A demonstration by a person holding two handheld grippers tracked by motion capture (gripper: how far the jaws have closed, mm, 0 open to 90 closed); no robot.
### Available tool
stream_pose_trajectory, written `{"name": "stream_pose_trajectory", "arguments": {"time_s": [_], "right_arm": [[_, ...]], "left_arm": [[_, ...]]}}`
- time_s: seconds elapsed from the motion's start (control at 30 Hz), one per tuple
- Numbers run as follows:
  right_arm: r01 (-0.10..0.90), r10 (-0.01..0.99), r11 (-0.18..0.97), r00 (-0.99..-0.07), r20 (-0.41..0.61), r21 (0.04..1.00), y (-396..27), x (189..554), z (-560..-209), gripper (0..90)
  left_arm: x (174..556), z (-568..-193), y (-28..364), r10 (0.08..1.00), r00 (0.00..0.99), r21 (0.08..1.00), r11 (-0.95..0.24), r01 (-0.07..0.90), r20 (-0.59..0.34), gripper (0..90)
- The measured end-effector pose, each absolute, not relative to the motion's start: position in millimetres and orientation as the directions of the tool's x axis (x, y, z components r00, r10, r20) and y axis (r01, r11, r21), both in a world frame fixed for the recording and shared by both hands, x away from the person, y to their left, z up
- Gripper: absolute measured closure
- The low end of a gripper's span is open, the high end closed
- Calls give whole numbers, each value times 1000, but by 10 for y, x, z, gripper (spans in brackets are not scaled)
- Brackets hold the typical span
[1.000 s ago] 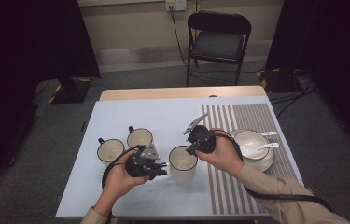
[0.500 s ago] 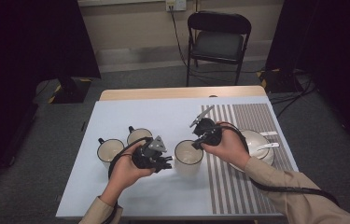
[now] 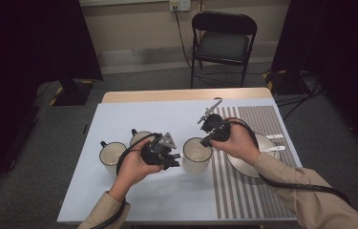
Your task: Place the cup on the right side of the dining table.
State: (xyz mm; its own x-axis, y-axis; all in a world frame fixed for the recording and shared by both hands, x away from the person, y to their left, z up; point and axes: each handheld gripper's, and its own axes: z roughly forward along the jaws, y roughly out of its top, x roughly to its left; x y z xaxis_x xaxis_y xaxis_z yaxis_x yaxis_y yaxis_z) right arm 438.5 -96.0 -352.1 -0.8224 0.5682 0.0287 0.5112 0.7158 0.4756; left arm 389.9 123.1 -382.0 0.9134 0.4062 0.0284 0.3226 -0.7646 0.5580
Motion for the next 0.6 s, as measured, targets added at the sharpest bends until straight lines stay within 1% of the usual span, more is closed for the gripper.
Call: {"name": "stream_pose_trajectory", "arguments": {"time_s": [0.6], "right_arm": [[534, 584, 710, -811, 40, 459, -1048, 4622, -3460, 850]], "left_arm": [[4141, -3742, 1123, 419, 908, 547, -768, 333, 35, 776]]}}
